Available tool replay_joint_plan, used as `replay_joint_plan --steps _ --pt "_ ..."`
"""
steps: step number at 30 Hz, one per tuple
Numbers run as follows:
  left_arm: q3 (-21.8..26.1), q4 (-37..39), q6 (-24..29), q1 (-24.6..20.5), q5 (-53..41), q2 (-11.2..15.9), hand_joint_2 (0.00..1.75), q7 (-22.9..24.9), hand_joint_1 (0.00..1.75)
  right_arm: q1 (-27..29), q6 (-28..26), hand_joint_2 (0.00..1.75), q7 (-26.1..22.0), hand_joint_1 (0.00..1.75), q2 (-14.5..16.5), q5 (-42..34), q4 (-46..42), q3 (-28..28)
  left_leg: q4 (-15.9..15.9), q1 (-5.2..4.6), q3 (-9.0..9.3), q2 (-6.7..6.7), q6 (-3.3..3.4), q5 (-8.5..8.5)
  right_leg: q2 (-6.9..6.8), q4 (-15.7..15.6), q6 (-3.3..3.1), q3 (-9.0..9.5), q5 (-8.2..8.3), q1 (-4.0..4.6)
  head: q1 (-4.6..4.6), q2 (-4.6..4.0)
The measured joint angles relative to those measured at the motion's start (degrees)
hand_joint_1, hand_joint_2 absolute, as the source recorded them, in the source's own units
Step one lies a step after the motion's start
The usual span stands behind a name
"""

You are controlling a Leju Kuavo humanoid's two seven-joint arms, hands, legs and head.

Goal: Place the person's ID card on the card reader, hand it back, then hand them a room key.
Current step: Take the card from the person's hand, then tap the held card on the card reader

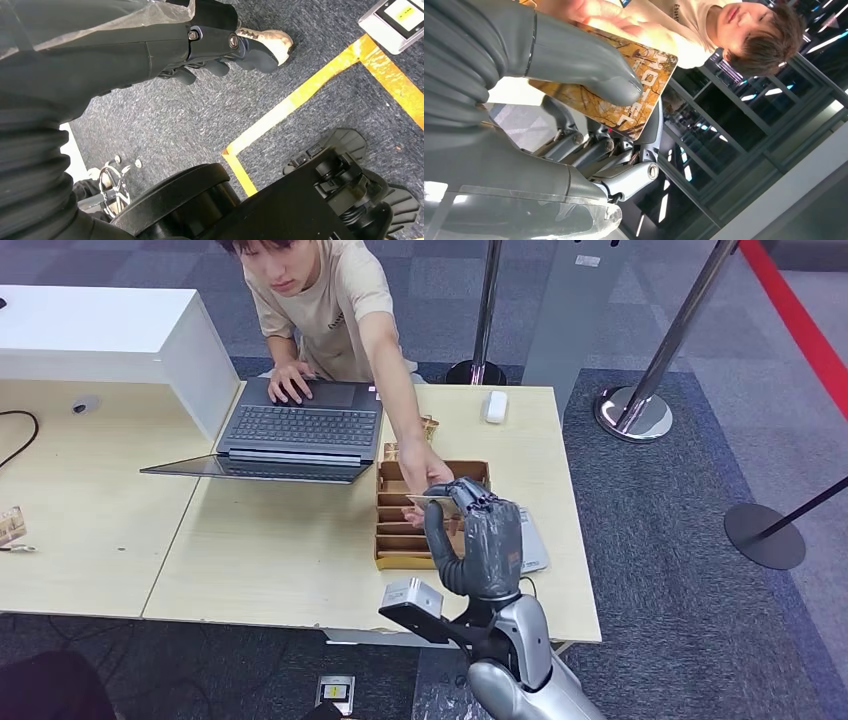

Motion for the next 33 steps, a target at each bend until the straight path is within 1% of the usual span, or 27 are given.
replay_joint_plan --steps 6,13,17,20,25,29,33 --pt "0.0 0.0 0.0 -0.1 0.3 -0.1 1.75 0.0 0.0 -0.3 0.0 1.75 0.5 1.75 -0.5 -1.4 0.6 0.9 0.0 0.0 0.0 0.0 0.0 0.0 0.0 0.0 0.0 0.0 0.0 0.0 0.01 0.0" --pt "0.0 0.0 0.1 0.1 0.4 -0.1 1.75 0.0 0.0 -0.4 0.0 1.75 -1.5 1.75 -0.4 -5.3 0.6 0.3 0.0 0.0 0.0 0.0 0.0 0.0 0.0 0.0 0.0 0.0 0.0 0.0 -0.01 0.0" --pt "0.0 0.0 0.3 0.2 0.5 -0.1 1.75 0.0 0.0 -1.4 0.0 1.75 0.4 1.75 -0.9 -6.8 0.7 -1.6 0.0 -0.01 0.01 0.0 0.0 0.0 0.0 0.0 0.0 0.0 0.0 0.0 0.0 0.0" --pt "0.0 0.0 0.6 0.4 0.6 -0.1 1.75 0.0 0.0 -3.0 0.0 1.75 2.2 1.75 -2.1 -11.1 1.7 -3.6 0.0 -0.02 0.01 0.0 0.0 0.0 0.0 0.0 0.01 0.0 0.01 -0.02 0.0 0.0" --pt "0.0 0.0 1.0 0.7 0.6 -0.2 1.75 0.0 0.0 -6.7 0.0 1.75 2.4 1.75 -5.2 -22.7 8.7 -7.4 0.0 -0.07 0.0 -0.01 0.01 0.0 -0.01 0.0 0.01 0.0 0.01 -0.06 0.01 0.0" --pt "0.0 0.0 1.2 0.9 0.6 -0.3 1.75 0.0 0.0 -9.1 0.0 1.75 1.9 1.75 -7.4 -29.2 16.9 -9.3 0.0 -0.07 -0.01 -0.03 0.02 -0.01 -0.01 0.0 0.01 -0.01 0.01 -0.06 0.01 0.0" --pt "0.0 0.0 1.4 1.0 0.7 -0.3 1.75 0.0 0.0 -10.0 0.0 1.75 0.4 1.75 -8.7 -33.9 24.4 -10.0 0.0 -0.07 -0.01 -0.03 0.03 -0.05 -0.01 0.0 0.01 -0.02 -0.01 -0.05 0.0 0.0"
